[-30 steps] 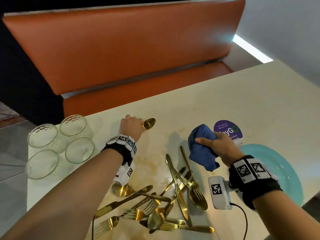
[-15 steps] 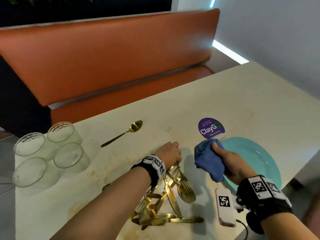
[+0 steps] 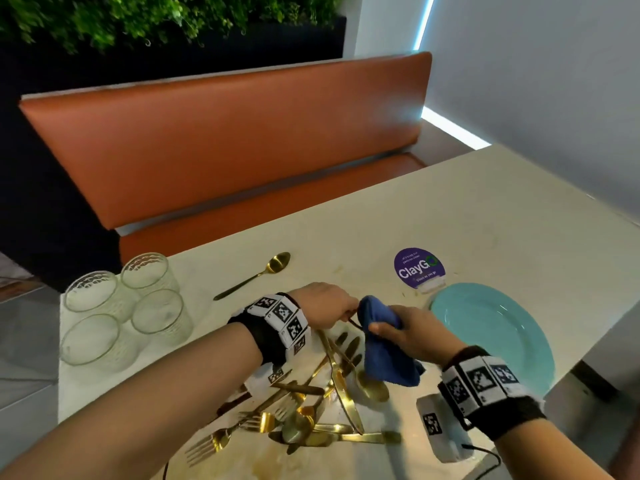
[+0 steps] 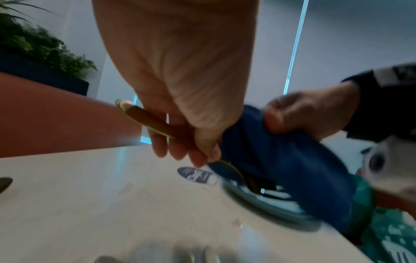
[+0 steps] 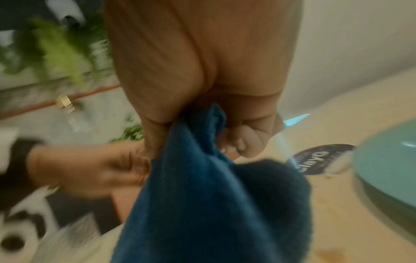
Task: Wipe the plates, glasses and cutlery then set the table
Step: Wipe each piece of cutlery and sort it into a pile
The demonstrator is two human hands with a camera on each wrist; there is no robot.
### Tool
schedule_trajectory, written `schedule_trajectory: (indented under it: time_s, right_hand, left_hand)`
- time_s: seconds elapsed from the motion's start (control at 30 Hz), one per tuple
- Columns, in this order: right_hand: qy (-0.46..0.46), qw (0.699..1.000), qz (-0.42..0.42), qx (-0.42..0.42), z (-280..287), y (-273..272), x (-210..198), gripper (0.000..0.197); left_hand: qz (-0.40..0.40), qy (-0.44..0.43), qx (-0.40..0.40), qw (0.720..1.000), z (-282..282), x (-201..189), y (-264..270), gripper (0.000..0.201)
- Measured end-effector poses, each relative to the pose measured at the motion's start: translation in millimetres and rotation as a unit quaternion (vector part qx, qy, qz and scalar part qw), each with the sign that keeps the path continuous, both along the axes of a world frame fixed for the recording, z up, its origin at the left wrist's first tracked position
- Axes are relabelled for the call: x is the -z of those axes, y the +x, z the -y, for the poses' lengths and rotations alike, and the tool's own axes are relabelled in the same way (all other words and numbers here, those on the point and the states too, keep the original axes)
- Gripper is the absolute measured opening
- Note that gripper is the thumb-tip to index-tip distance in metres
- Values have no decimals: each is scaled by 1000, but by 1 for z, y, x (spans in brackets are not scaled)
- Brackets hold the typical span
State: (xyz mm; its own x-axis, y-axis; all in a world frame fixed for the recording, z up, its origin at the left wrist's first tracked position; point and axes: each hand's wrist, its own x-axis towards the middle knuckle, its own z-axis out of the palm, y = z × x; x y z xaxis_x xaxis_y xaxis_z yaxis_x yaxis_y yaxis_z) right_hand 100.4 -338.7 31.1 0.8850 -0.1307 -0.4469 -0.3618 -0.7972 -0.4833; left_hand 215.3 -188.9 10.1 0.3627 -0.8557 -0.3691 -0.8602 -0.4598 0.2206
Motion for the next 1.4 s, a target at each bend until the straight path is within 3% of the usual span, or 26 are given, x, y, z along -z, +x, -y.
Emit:
schedule_trajectory:
  time_s: [0.07, 0.2, 0.33, 0.4, 0.5, 0.6, 0.67, 0.77, 0.83, 0.9, 0.97, 1.1, 1.17, 1.3, 1.4]
  right_hand:
    - [-48, 995, -31, -80, -21, 8, 7, 38]
    - [-115, 986, -6, -124, -49, 18, 17, 45]
    - [-143, 979, -5, -143, -50, 24, 11, 40]
    - [-121, 990, -2, -79, -36, 22, 11, 34]
    - [62, 993, 38, 96, -30, 18, 12, 35]
    - [290, 935, 41, 201, -62, 23, 9, 37]
    - [375, 900, 34, 219, -88, 32, 5, 41]
    - [445, 857, 34, 259, -113, 50, 1, 38]
    - [463, 831, 40, 307, -117, 57, 3, 36]
    - [473, 814, 34, 336, -116, 61, 4, 30]
    - [485, 799, 36, 352, -115, 65, 3, 28]
    - [528, 754, 64, 385, -102, 77, 3, 35]
    - [518, 770, 71, 366, -100, 78, 2, 35]
    - [411, 859, 63, 297, -107, 69, 6, 21]
    - [352, 898, 53, 260, -98, 67, 11, 16]
  left_hand:
    - [-4, -7, -18, 1000, -15, -14, -1, 17]
    - [-8, 4, -52, 999, -55, -28, -8, 14]
    - [-47, -29, -192, 980, -107, -28, -11, 15]
    - [-58, -88, -313, 944, -137, -32, -2, 17]
    - [-77, -219, -472, 850, -165, -35, 7, 16]
    - [-149, -300, -541, 772, -150, -31, -4, 17]
    - [-204, -325, -549, 742, -128, -25, -17, 16]
    - [-191, -307, -509, 781, -101, -17, -32, 15]
    - [-184, -302, -497, 792, -94, -15, -36, 17]
    - [-221, -328, -493, 775, -94, -12, -39, 19]
    - [-281, -357, -501, 737, -96, -11, -44, 19]
    - [-366, -337, -530, 687, -96, -7, -60, 15]
    - [-350, -330, -532, 697, -94, -7, -60, 20]
    - [-242, -284, -508, 777, -90, -8, -46, 18]
    - [-286, -243, -471, 798, -92, -10, -41, 20]
